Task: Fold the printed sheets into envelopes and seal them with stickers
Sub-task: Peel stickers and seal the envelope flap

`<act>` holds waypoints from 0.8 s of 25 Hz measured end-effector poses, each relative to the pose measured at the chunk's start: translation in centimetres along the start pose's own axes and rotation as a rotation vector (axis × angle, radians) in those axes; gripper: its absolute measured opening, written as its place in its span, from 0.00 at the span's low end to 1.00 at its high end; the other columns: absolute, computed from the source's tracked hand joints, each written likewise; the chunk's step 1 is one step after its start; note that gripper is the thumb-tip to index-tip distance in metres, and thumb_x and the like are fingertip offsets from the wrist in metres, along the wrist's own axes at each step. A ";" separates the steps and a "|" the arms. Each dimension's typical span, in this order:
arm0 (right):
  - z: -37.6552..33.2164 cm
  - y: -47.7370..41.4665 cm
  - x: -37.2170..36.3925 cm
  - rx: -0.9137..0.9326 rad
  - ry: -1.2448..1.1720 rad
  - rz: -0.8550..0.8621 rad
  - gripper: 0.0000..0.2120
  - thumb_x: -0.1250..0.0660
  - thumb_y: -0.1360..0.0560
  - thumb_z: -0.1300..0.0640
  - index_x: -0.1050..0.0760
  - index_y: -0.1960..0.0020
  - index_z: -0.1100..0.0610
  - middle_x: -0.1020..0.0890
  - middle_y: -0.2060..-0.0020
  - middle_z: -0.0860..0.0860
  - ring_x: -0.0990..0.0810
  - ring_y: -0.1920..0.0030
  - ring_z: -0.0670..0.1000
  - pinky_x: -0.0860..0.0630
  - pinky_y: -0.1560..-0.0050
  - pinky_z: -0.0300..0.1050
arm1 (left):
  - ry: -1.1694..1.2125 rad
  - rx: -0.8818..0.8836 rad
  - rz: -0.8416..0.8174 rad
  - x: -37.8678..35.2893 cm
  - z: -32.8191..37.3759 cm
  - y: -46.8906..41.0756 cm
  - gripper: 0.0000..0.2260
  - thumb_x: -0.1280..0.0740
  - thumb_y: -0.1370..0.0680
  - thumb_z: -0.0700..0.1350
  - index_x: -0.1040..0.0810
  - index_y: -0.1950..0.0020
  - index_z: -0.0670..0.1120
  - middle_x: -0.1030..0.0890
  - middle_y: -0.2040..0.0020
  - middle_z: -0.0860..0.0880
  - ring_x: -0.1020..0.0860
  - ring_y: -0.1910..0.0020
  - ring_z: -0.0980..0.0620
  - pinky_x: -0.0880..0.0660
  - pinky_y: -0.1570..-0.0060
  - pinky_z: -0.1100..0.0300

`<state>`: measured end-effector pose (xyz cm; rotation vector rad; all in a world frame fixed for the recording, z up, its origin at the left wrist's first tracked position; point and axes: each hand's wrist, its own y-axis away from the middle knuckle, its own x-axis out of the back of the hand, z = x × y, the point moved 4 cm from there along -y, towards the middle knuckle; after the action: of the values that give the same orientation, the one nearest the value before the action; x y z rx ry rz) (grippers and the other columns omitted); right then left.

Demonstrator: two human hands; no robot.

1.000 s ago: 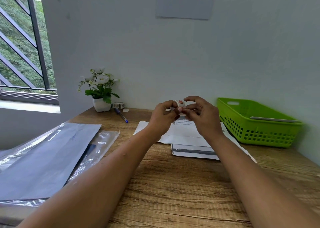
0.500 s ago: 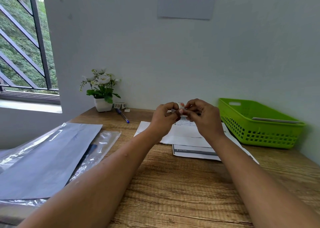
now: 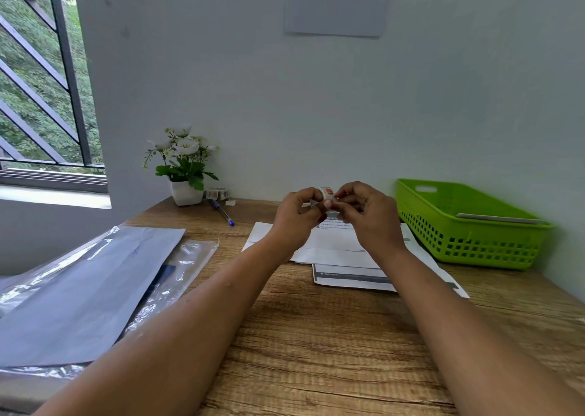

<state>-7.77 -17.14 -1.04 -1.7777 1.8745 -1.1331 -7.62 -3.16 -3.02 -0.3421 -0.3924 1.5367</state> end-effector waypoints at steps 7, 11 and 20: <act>0.1 -0.3 -0.2 0.014 0.001 -0.029 0.04 0.29 0.28 0.64 0.21 0.58 0.56 0.18 0.67 0.49 0.20 0.68 0.41 0.24 0.65 0.32 | 0.022 0.002 0.015 0.0 0.2 0.0 0.05 0.35 0.22 0.40 0.24 0.58 0.43 0.22 0.52 0.44 0.21 0.58 0.54 0.24 0.60 0.70; 0.2 -0.2 -0.4 -0.009 -0.029 -0.014 0.04 0.29 0.28 0.63 0.21 0.57 0.56 0.17 0.65 0.51 0.18 0.66 0.45 0.22 0.64 0.37 | 0.071 -0.024 0.000 0.0 0.6 -0.2 0.05 0.34 0.22 0.40 0.22 0.57 0.43 0.20 0.50 0.44 0.19 0.55 0.53 0.23 0.55 0.67; 0.3 -0.1 -0.1 0.068 0.036 0.064 0.05 0.29 0.27 0.61 0.20 0.52 0.59 0.15 0.60 0.51 0.16 0.58 0.47 0.17 0.56 0.49 | 0.051 0.064 0.072 -0.2 -0.3 -0.1 0.11 0.33 0.22 0.41 0.22 0.42 0.40 0.23 0.39 0.42 0.20 0.50 0.53 0.23 0.60 0.70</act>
<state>-7.46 -17.18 -1.16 -1.6598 1.8759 -1.1990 -7.39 -3.30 -3.24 -0.3478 -0.2931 1.6037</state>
